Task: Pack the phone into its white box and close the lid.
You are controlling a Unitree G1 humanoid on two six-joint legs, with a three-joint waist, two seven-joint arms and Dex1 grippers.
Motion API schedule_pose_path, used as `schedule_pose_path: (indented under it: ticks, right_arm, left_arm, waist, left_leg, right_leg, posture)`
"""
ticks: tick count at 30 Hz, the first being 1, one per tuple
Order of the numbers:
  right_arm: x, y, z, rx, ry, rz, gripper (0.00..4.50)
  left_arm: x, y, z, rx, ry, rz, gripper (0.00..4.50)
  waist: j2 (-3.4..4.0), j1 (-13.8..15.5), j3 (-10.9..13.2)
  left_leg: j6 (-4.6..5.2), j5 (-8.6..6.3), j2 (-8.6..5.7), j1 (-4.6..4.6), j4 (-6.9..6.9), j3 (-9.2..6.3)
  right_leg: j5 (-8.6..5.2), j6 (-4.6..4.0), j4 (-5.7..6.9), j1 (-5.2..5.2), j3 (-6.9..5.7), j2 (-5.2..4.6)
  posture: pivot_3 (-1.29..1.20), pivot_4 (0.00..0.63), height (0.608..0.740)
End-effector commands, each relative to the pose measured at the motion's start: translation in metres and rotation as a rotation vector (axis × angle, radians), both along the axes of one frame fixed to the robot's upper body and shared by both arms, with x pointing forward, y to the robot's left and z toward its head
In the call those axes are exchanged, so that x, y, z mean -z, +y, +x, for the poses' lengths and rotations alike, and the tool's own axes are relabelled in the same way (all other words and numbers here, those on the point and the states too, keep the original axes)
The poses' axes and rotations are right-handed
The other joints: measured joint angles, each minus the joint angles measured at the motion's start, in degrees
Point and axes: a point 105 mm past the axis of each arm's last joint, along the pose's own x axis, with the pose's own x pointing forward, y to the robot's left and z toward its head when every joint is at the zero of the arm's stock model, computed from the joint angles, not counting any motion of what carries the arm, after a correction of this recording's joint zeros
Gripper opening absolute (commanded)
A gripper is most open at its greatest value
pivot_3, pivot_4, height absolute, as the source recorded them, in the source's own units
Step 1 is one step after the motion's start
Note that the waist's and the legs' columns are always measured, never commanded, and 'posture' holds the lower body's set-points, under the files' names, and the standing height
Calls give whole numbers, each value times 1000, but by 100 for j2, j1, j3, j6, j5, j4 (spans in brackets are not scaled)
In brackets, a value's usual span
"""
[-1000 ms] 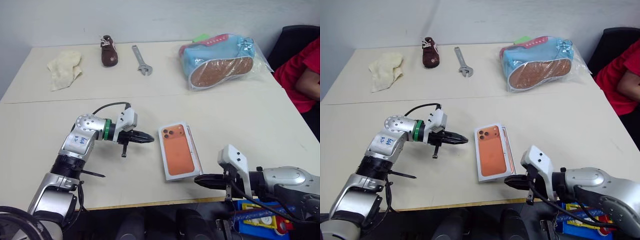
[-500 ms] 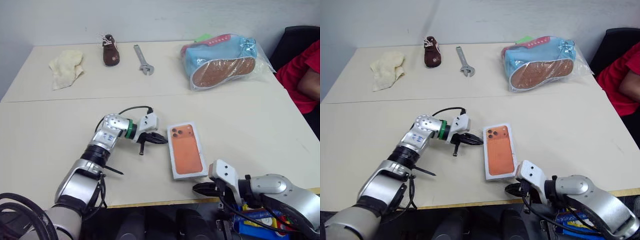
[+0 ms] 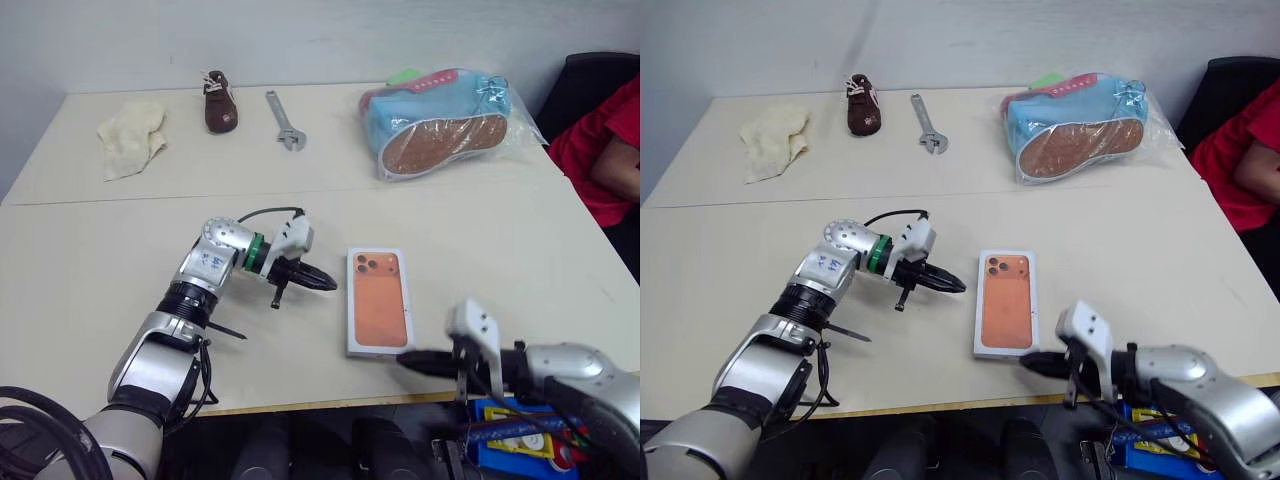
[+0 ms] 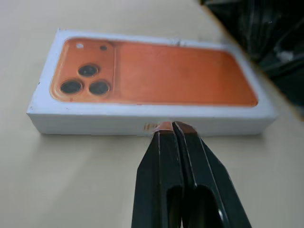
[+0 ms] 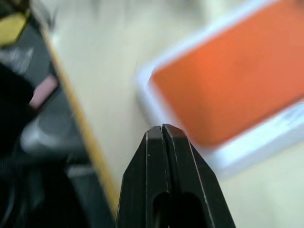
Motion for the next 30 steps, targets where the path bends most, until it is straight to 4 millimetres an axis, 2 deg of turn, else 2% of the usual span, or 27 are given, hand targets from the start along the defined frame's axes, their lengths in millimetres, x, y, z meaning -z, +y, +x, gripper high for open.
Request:
schedule_pose_path:
  ticks: [1, 5, 8, 11, 14, 17, 18, 20, 22, 23, 24, 27, 28, 29, 30]
  right_arm:
    - [13, -6, 15, 89, -21, -68, 21]
    - [38, -6, 21, 114, -15, -173, 21]
    - [52, -7, 17, 95, -21, -241, 21]
    - [46, -4, 17, 82, -65, -226, 21]
    - [17, -3, 16, 51, -111, -124, 0]
    - [-9, -9, 9, -26, -139, -83, 840]
    - [-20, -16, 8, -44, -148, -81, 1136]
    - [-35, -29, 9, -49, -158, -86, 1789]
    - [-55, -47, 7, -50, -166, -88, 2300]
    - [-61, -52, 6, -53, -168, -86, 2663]
    - [-73, -63, 5, -53, -165, -84, 2929]
    - [-93, -86, 6, -36, -191, -103, 3925]
    - [-96, -92, 8, -24, -211, -121, 4249]
    - [-97, -99, 11, -8, -211, -140, 4476]
    - [-97, -104, 11, -4, -204, -153, 4476]
  left_arm:
    - [-7, -21, 3, -4, -52, -16, 0]
    - [29, -36, 12, -62, -137, 122, 0]
    - [45, -37, 15, -72, -171, 186, 0]
    - [41, -30, 16, -88, -140, 165, 0]
    - [9, -11, 15, -103, -58, 50, 566]
    - [-29, 17, 13, -153, 20, -85, 1467]
    - [-42, 33, 7, -160, 47, -122, 1726]
    - [-55, 58, -6, -165, 67, -142, 2352]
    - [-60, 88, -27, -175, 82, -110, 2817]
    - [-61, 96, -35, -179, 92, -95, 3153]
    - [-60, 114, -48, -211, 118, -59, 3395]
    - [-55, 147, -77, -294, 152, 30, 4295]
    - [-53, 154, -85, -316, 150, 54, 4500]
    - [-53, 163, -91, -360, 138, 64, 4500]
    - [-54, 169, -97, -403, 130, 61, 4500]
  waist:
    - [-1, 23, -1]
    - [-3, 3, -2]
    - [-18, -20, -8]
    - [-18, -19, -10]
    - [-18, -31, -9]
    - [-10, -107, 5]
    - [-9, -117, 6]
    - [-6, -136, 9]
    - [5, -179, 15]
    - [7, -180, 15]
    - [8, -177, 16]
    - [15, -168, 21]
    - [15, -169, 21]
    - [15, -162, 21]
    - [15, -147, 21]
  left_leg:
    - [2, -1, -1, 0, 2, -2]
    - [6, -4, -14, -6, 4, 9]
    - [7, -5, -10, 0, 14, 10]
    - [8, -7, -2, 22, 17, 7]
    - [8, -7, 1, 24, 19, 4]
    - [6, -7, 2, -1, 18, 6]
    - [5, -7, 2, -7, 20, 5]
    - [4, -7, 2, -9, 20, 4]
    - [1, -8, 2, -6, 19, 4]
    - [-4, -11, 6, -5, 16, 10]
    - [-4, -11, 6, 5, 10, 10]
    - [-4, -16, 14, 7, 0, 8]
    - [-4, -16, 16, 8, -8, 6]
    - [-4, -16, 17, 14, -20, 7]
    - [-4, -15, 17, 21, -27, 6]
  right_leg:
    - [0, 0, -2, 2, -2, -1]
    - [1, 2, -6, -5, 10, -5]
    - [2, 5, -2, 1, 9, 0]
    - [4, 9, -2, 26, 7, 3]
    - [5, 9, 0, 29, 7, 3]
    - [5, 9, 4, 0, 13, 3]
    - [5, 9, 6, -6, 12, 3]
    - [5, 9, 2, -5, 10, 1]
    - [5, 9, -1, -1, 12, 1]
    - [5, 9, -7, -2, 20, 1]
    - [4, 8, -8, 7, 20, 0]
    - [0, 0, -15, 6, 18, -1]
    - [-2, -3, -18, 6, 18, -3]
    - [-3, -7, -23, 8, 19, -5]
    - [-5, -10, -29, 15, 17, -7]
  posture:
    - [0, 150, 740]
    - [0, 150, 740]
    - [0, 150, 740]
    - [0, 150, 740]
    - [0, 150, 740]
    - [0, 150, 740]
    - [0, 150, 740]
    - [0, 150, 740]
    - [0, 150, 740]
    - [0, 150, 740]
    - [0, 150, 740]
    - [0, 150, 740]
    - [0, 150, 740]
    - [0, 150, 740]
    - [0, 150, 740]
